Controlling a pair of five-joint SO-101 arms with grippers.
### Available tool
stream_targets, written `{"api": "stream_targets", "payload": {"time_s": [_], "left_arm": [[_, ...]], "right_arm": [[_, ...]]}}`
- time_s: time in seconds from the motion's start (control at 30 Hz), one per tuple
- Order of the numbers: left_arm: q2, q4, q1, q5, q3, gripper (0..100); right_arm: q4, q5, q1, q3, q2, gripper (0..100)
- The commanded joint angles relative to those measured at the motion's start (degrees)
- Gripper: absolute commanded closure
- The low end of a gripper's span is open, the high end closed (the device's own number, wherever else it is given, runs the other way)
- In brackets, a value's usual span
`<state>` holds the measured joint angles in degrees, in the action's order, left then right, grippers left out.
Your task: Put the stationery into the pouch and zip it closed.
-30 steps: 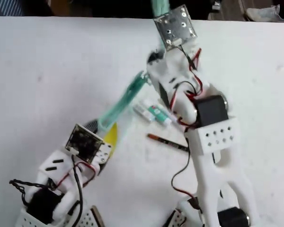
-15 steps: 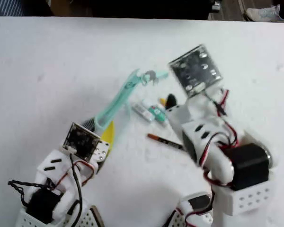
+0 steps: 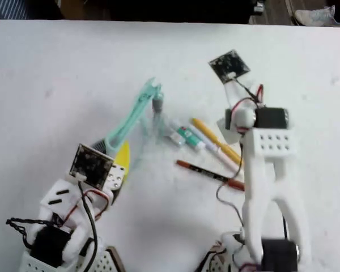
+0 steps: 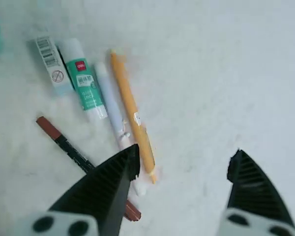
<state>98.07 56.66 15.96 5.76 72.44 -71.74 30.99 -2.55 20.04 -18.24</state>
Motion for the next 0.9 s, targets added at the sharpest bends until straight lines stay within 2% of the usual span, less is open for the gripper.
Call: {"api": "stream_targets", "payload": {"time_s": [0.0,0.23,0.47,0.8,0.87], "left_arm": [[-0.04,-1.32,-0.31,0.44,-1.23,98],[-0.04,-1.23,-0.31,0.44,-1.14,98],[-0.04,-1.23,-0.31,0.44,-1.14,98],[-0.04,-1.14,-0.40,0.44,-1.14,98],[-0.04,-1.14,-0.31,0.44,-1.14,98]], "right_arm": [[4.26,0.18,-0.13,0.00,6.99,73.0],[11.91,0.18,-2.24,-1.76,23.16,73.0],[12.26,-2.29,-2.33,-10.11,34.51,78.6],[12.00,-3.87,-2.15,-15.65,42.33,79.2],[12.00,-3.87,-2.15,-15.65,42.51,82.4]]}}
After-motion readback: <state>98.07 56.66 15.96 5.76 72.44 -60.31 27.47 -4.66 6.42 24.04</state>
